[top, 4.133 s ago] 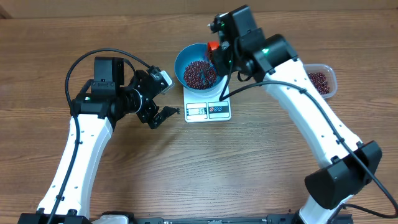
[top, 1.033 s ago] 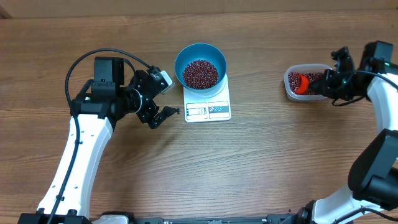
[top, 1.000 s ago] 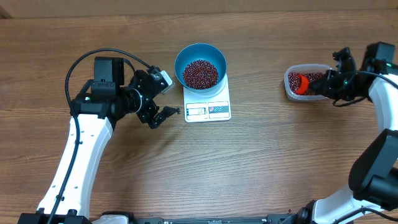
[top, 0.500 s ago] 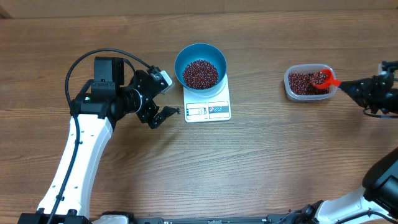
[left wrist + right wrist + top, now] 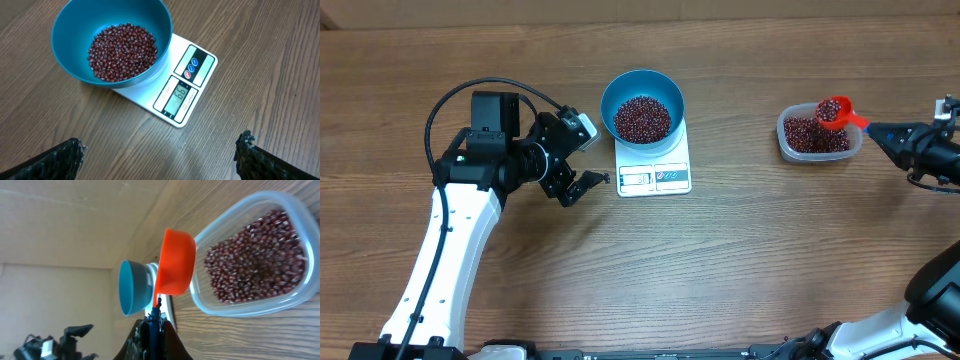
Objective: Scoop item into bowl and weigh 150g on scale
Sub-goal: 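Dip the scoop into the tub and lift a scoop of beans, then carry the filled scoop with right gripper over the teal bowl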
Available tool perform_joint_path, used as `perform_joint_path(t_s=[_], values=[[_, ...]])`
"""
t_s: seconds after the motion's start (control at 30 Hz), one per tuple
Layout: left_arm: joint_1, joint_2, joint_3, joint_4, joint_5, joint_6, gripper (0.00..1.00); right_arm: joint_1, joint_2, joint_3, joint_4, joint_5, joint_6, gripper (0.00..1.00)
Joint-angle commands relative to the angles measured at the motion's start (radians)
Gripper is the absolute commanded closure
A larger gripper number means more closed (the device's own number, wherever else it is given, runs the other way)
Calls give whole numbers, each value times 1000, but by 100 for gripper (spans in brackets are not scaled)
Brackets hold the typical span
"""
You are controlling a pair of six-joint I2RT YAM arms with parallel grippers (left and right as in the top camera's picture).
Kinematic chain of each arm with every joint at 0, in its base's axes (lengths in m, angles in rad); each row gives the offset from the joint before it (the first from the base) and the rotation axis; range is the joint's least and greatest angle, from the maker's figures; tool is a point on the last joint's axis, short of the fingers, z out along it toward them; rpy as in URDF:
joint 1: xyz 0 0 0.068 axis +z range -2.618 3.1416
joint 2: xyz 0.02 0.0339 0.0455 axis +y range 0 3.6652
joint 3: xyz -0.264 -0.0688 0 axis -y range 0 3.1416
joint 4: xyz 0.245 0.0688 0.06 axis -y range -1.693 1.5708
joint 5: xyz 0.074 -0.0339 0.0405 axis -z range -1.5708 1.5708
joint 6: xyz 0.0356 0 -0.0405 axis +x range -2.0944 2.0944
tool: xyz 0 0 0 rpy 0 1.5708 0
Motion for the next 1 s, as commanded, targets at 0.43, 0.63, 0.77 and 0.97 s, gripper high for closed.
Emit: perform_joint_path(t_s=[0.43,0.63,0.77,0.97], values=[[2,-5,-6,0,16,-14,0,127,5,-4,-51,-106,-64,96],[2,-5,-6,0,16,-14,0,246,5,-4,-34,-132,-59,96],[2,-5,-6,0,16,-14,0,330,5,-4,12,-134,3,96],[2,-5,-6,0,16,-14,0,459,5,-4,127,-133,117,96]])
